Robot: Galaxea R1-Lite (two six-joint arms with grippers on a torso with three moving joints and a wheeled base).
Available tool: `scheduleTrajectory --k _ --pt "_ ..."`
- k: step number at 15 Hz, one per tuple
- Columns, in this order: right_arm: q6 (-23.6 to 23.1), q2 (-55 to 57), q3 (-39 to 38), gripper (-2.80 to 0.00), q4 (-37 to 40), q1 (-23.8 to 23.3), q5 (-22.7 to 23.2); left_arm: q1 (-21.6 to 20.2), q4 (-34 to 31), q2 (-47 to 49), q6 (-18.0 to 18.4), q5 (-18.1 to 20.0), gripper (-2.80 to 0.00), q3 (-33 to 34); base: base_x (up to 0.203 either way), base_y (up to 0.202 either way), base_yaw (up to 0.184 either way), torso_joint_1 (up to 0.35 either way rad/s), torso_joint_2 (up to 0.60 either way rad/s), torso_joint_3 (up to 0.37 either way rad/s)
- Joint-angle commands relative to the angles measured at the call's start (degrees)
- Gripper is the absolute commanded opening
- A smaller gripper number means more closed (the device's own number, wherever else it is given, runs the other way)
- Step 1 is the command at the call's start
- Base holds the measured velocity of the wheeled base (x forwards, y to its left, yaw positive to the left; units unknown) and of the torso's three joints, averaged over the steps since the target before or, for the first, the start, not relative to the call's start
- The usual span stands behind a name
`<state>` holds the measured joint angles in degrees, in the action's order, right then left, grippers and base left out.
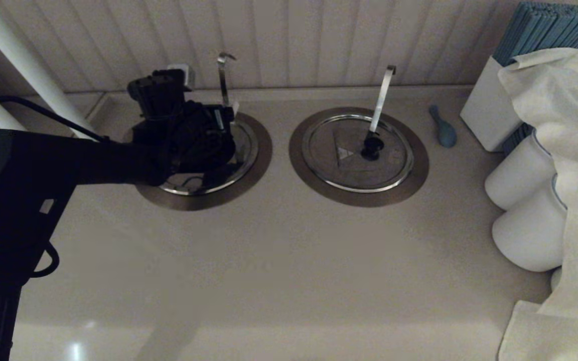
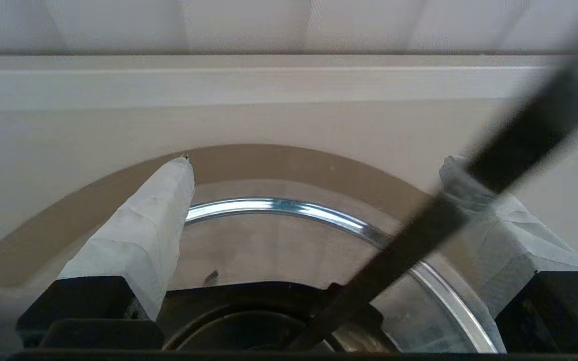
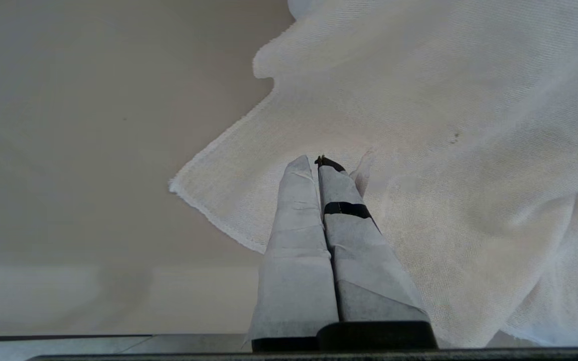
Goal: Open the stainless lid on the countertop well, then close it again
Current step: Stir with a spoon, then close the lid
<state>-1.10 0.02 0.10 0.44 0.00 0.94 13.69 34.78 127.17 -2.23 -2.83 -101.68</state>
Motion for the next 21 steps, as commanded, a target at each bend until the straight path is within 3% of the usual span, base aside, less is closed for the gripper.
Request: scheduleTrajectory --k 1,10,14,19,21 --pt "-0.04 -0.02 -0.01 -2.80 0.00 0.05 0.03 -0.22 0.20 -0.26 -0.06 -0.07 0.00 -0.01 0.000 0.000 0.000 0.000 0.00 0.000" --pt "-0.04 -0.02 -0.01 -2.80 0.00 0.06 0.03 -1.30 -0.14 -3.42 0.31 0.35 0.00 3.37 0.000 0.000 0.000 0.000 0.00 0.000" --pt "-0.04 -0.02 -0.01 -2.80 0.00 0.00 0.03 -1.21 -1.49 -6.27 0.38 3.20 0.00 7.09 0.000 0.000 0.000 0.000 0.00 0.000" --pt "-0.04 -0.02 -0.01 -2.80 0.00 0.01 0.03 -1.30 -2.16 -7.21 0.38 3.55 0.00 7.74 0.000 0.000 0.000 0.000 0.00 0.000" --pt "-0.04 -0.02 -0.01 -2.80 0.00 0.00 0.03 -1.31 -2.27 -8.68 0.38 6.24 0.00 9.72 0.000 0.000 0.000 0.000 0.00 0.000"
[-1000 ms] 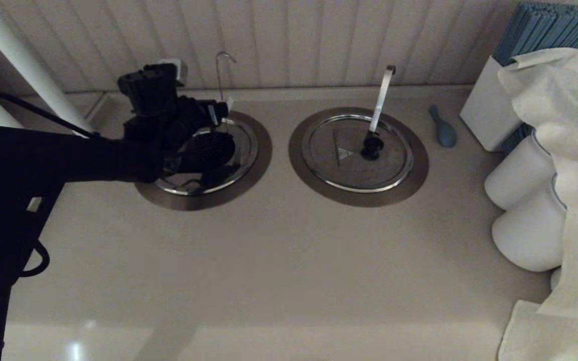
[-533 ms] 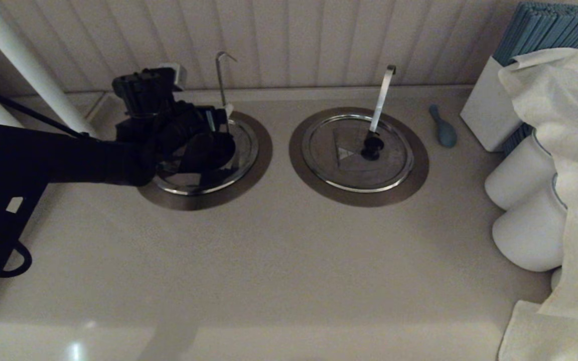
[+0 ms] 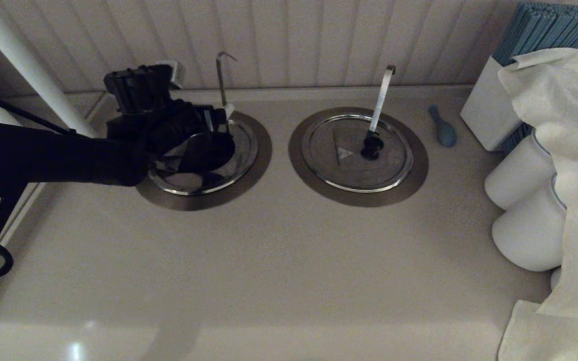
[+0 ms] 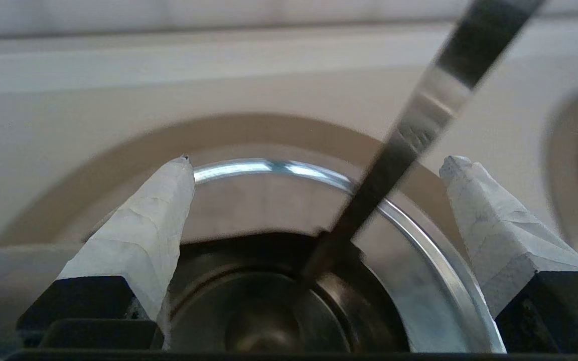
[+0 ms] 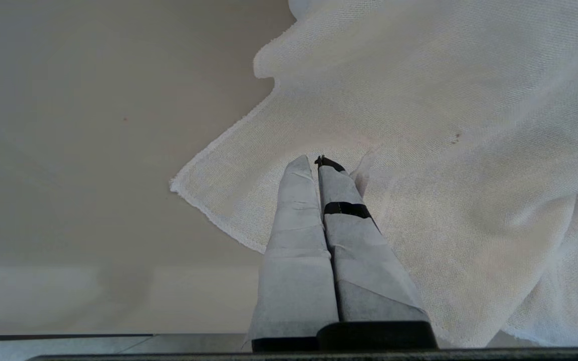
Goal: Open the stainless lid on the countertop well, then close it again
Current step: Close the lid
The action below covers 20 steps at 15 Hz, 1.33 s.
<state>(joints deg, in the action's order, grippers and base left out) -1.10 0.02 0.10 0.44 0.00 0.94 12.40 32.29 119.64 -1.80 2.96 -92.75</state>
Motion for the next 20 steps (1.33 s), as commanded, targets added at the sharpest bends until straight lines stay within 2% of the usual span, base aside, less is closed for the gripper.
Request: scheduleTrajectory --k 1,5,10,12,13,15,16,20 --pt "-0.04 -0.02 -0.01 -2.80 0.00 0.00 -0.06 -0.08 0.12 -2.15 0.01 1.61 0.00 1.83 0.000 0.000 0.000 0.000 0.00 0.000" --pt "-0.04 -0.02 -0.01 -2.80 0.00 0.00 0.03 -1.64 -3.94 -5.29 0.21 5.01 0.00 3.99 0.000 0.000 0.000 0.000 0.00 0.000" --pt "-0.04 -0.02 -0.01 -2.80 0.00 0.00 0.03 -2.20 -4.61 -5.21 3.03 5.03 0.00 4.15 0.000 0.000 0.000 0.000 0.00 0.000" --pt "-0.04 -0.02 -0.01 -2.80 0.00 0.00 0.03 -3.54 -5.59 -6.75 3.09 5.30 0.00 4.07 0.000 0.000 0.000 0.000 0.00 0.000" --pt "-0.04 -0.02 -0.01 -2.80 0.00 0.00 0.03 -4.29 -6.58 -7.53 3.02 6.08 0.00 4.20 0.000 0.000 0.000 0.000 0.00 0.000" --pt "-0.04 -0.02 -0.01 -2.80 0.00 0.00 0.03 -6.48 -7.92 -10.55 2.79 10.87 0.00 5.55 0.000 0.000 0.000 0.000 0.00 0.000" --pt "-0.04 -0.02 -0.01 -2.80 0.00 0.00 0.03 -7.35 -8.21 -11.35 2.69 11.91 0.00 6.06 0.000 0.000 0.000 0.000 0.00 0.000" --pt "-0.04 -0.02 -0.01 -2.80 0.00 0.02 0.03 -9.00 -12.83 -14.18 2.94 12.67 0.00 6.07 0.000 0.000 0.000 0.000 0.00 0.000"
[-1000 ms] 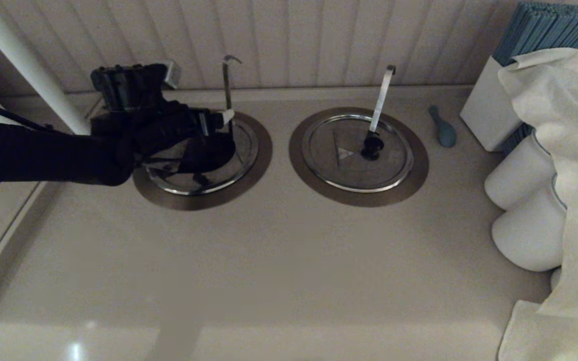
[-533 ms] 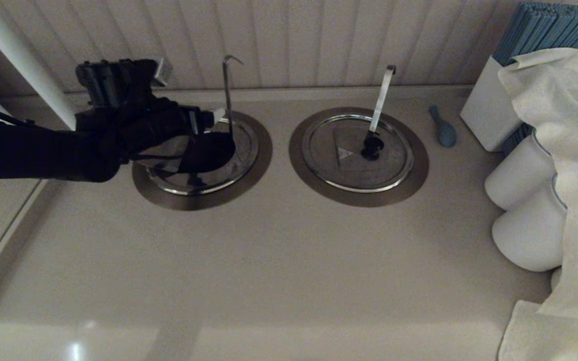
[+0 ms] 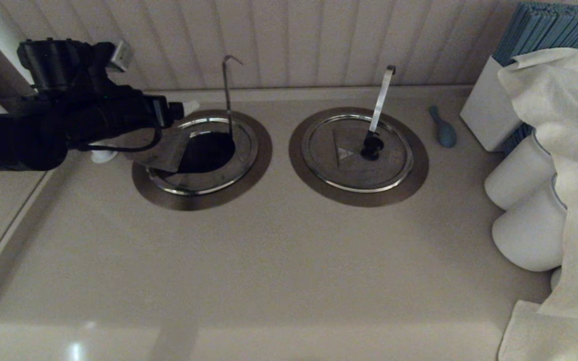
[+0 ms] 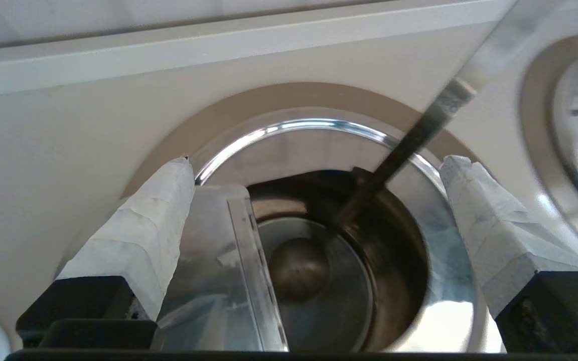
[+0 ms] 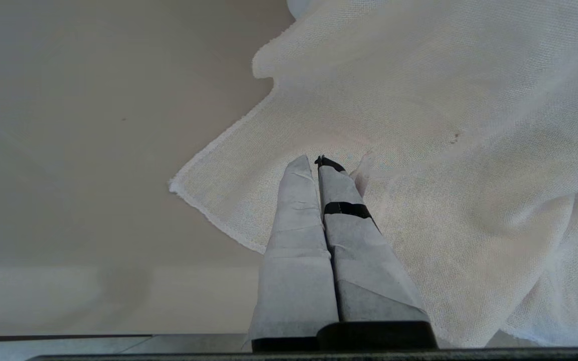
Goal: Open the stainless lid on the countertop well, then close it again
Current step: Close the lid
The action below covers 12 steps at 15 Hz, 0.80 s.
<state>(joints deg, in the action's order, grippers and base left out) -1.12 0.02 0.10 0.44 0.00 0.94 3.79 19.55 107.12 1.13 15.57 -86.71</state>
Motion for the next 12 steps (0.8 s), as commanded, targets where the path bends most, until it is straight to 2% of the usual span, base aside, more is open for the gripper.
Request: scheduleTrajectory --k 1,3,4,5,6,9,11,12 --pt "-0.02 -0.02 -0.01 -2.80 0.00 0.00 -0.04 -1.46 -1.53 -2.75 0.01 1.77 0.00 0.41 0.000 0.000 0.000 0.000 0.00 0.000" --pt "-0.02 -0.02 -0.01 -2.80 0.00 0.00 0.03 -3.41 -4.54 -3.49 -0.13 4.93 0.00 -0.02 0.000 0.000 0.000 0.000 0.00 0.000" --pt "-0.02 -0.02 -0.01 -2.80 0.00 0.00 0.03 -3.71 -4.74 -3.15 -0.70 4.67 0.00 -1.23 0.000 0.000 0.000 0.000 0.00 0.000" --pt "-0.02 -0.02 -0.01 -2.80 0.00 0.00 0.03 -4.25 -5.48 -3.05 -3.62 4.36 0.00 -2.78 0.000 0.000 0.000 0.000 0.00 0.000" --pt "-0.02 -0.02 -0.01 -2.80 0.00 0.00 0.03 -5.01 -8.90 -3.23 -6.28 4.30 0.00 -4.96 0.000 0.000 0.000 0.000 0.00 0.000" --pt "-0.02 -0.02 -0.01 -2.80 0.00 0.00 0.03 -7.08 -22.83 -3.61 -7.08 4.19 0.00 -11.33 0.000 0.000 0.000 0.000 0.00 0.000" --pt "-0.02 -0.02 -0.01 -2.80 -0.03 0.00 0.03 -7.98 -36.08 -3.55 -7.10 3.99 0.00 -17.59 0.000 0.000 0.000 0.000 0.00 0.000" --pt "-0.02 -0.02 -0.01 -2.80 0.00 0.00 0.03 -8.64 -39.97 -3.37 -7.04 3.88 0.00 -19.52 0.000 0.000 0.000 0.000 0.00 0.000"
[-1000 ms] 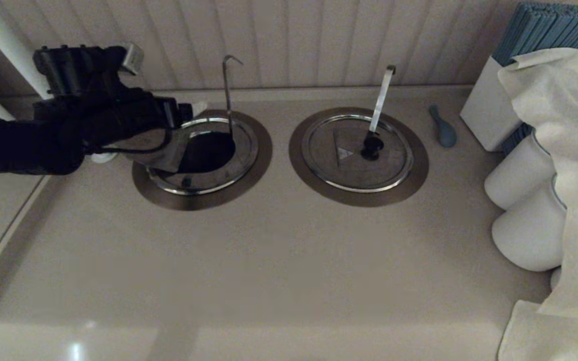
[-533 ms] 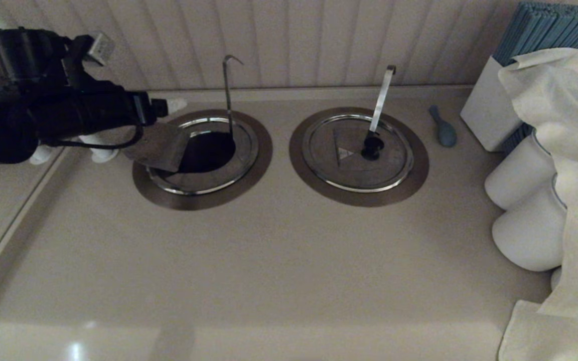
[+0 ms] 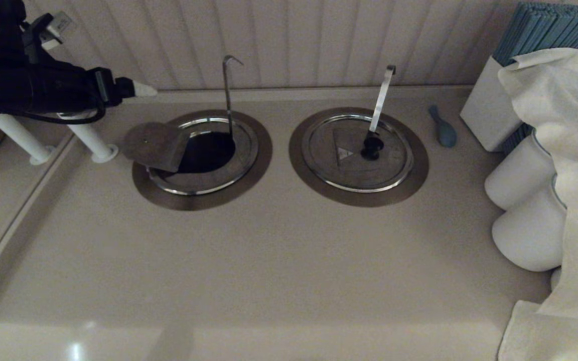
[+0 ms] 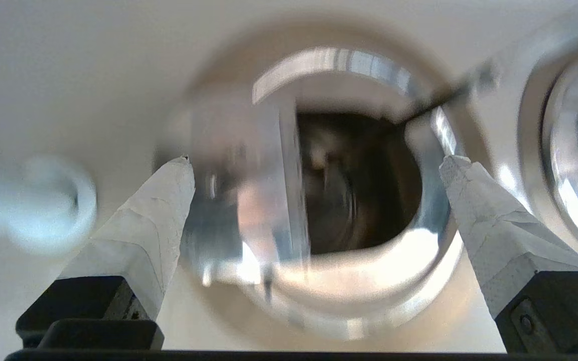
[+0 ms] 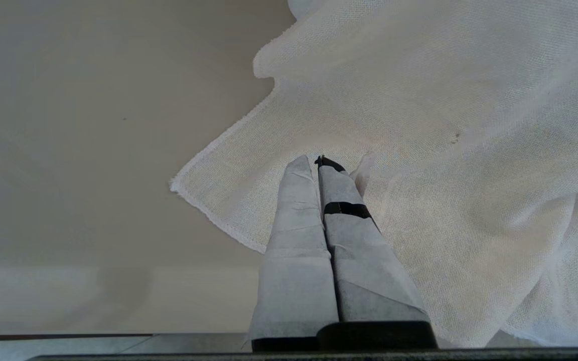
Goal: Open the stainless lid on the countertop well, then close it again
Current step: Close the lid
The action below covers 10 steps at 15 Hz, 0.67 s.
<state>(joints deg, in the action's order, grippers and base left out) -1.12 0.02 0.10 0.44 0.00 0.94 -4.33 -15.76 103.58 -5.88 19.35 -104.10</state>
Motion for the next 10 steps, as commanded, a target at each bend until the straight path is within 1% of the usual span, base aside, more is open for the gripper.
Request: scheduleTrajectory --k 1,3,5,7,8,10 --pt "-0.02 -0.02 -0.01 -2.80 0.00 0.00 0.03 -1.44 -5.48 0.30 0.21 -0.06 0.00 -2.45 0.000 0.000 0.000 0.000 0.00 0.000" --pt "-0.02 -0.02 -0.01 -2.80 0.00 0.00 0.03 -1.66 -7.49 0.22 1.71 -0.10 0.00 -2.41 0.000 0.000 0.000 0.000 0.00 0.000" --pt "-0.02 -0.02 -0.01 -2.80 0.00 0.00 0.03 -1.73 -11.40 0.57 4.90 -0.18 0.00 -2.68 0.000 0.000 0.000 0.000 0.00 0.000" --pt "-0.02 -0.02 -0.01 -2.80 0.00 0.00 0.03 -1.73 -12.30 1.32 5.19 -0.30 0.00 -2.69 0.000 0.000 0.000 0.000 0.00 0.000" --pt "-0.02 -0.02 -0.01 -2.80 0.00 0.00 0.03 -1.81 -13.82 2.25 5.62 -0.57 0.00 -2.67 0.000 0.000 0.000 0.000 0.00 0.000" --pt "-0.02 -0.02 -0.01 -2.80 0.00 0.00 0.03 -2.44 -15.44 3.88 8.52 -1.34 0.00 -2.51 0.000 0.000 0.000 0.000 0.00 0.000"
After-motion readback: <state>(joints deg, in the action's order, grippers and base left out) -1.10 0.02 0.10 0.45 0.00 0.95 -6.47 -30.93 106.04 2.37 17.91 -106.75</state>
